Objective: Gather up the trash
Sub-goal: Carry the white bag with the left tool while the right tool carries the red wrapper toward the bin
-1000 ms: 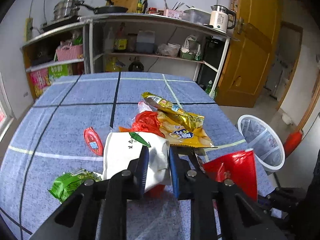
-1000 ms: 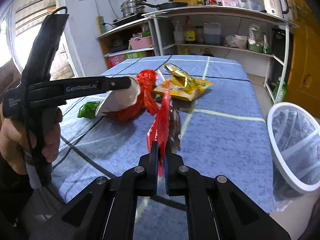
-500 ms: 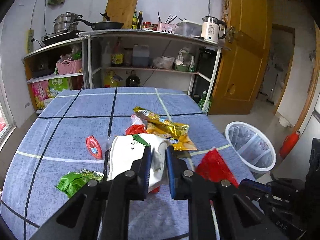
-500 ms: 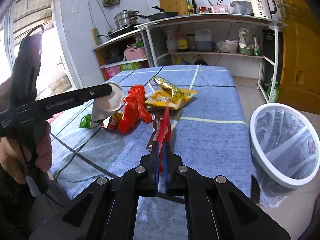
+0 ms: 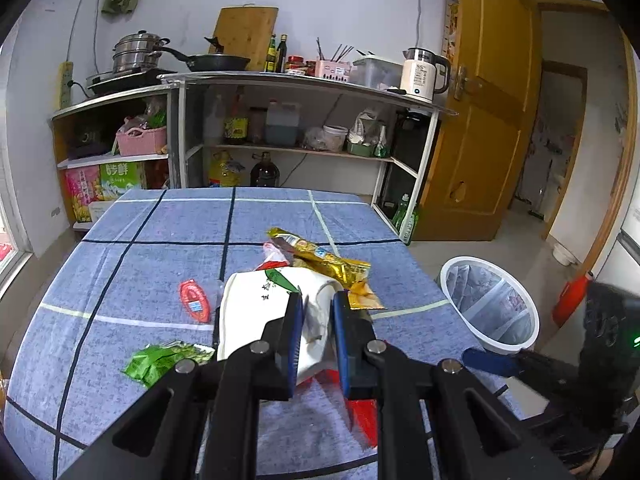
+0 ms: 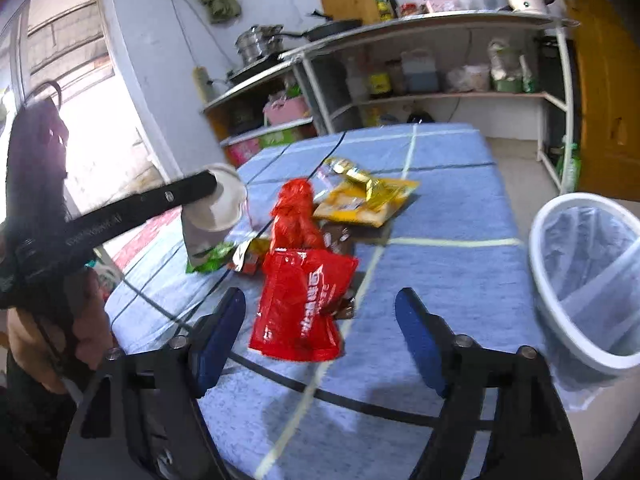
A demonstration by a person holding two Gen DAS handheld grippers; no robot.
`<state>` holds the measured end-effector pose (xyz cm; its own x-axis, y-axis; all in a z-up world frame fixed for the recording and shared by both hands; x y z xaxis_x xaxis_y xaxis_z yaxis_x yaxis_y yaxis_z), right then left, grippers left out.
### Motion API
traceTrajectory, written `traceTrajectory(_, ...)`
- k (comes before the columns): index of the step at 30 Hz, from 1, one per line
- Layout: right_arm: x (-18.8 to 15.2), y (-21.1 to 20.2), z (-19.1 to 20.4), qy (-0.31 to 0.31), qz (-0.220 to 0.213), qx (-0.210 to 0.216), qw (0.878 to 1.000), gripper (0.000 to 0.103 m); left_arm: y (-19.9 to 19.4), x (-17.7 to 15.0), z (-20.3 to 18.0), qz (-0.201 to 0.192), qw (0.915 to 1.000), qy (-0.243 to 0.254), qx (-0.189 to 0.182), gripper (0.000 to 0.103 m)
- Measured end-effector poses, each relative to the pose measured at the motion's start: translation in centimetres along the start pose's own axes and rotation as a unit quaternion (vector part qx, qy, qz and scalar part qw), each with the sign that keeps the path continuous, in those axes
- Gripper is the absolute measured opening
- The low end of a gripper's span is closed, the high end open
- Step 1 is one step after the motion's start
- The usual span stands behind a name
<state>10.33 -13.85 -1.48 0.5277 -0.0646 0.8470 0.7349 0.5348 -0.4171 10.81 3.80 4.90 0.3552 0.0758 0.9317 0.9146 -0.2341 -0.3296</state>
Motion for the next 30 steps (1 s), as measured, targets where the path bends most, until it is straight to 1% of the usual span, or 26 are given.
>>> traceTrajectory(4,-0.8,2.7,0.4,-0.003,0.037,-0.005,0.999,0.078,-0.6,-0.2,0.7,-0.002,1.0,-0.005,0.004,0.016)
traceTrajectory(6,-1.3,3.5,1.2,-0.016,0.043,-0.004,0.999,0.076,-0.9,-0.3,1.1,-0.004,1.0,-0.007,0.006,0.016)
traceTrajectory(9,-2.0,5.0,1.9,-0.035,0.066,-0.014,0.997,0.052,-1.2,-0.5,1.7,-0.003,0.9999,-0.012,0.007,0.016)
traceTrajectory(11,-2.4,5.6,1.9,-0.04,0.073,-0.023,0.996,0.046,-1.2,-0.8,2.0,-0.001,0.9999,-0.013,0.007,0.016)
traceTrajectory(15,-2.3,5.8,1.6,-0.038,0.077,-0.033,0.996,0.018,-1.4,-1.1,2.2,0.0,0.9999,-0.015,0.004,0.016)
traceTrajectory(21,-2.2,4.9,1.5,-0.039,0.07,-0.029,0.996,0.014,-1.4,-1.2,1.6,0.003,0.9999,-0.012,0.0,0.016)
traceTrajectory(30,0.0,1.2,-0.6,-0.022,0.028,-0.038,0.999,0.013,-1.3,-1.2,-0.5,0.009,0.9998,-0.006,-0.016,0.016)
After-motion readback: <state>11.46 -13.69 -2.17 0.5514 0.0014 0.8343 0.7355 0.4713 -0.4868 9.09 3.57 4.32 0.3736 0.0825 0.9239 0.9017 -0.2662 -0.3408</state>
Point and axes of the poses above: each gripper's, at about its wrist camera, not at the fingertips, and y roughly the way its jaws point, z to its left, x to its top, the point moved 1 cm from there along y, roughly the way its jaws point, and after that the axes turned 12 degrees about -z, right-handed, at the moved point
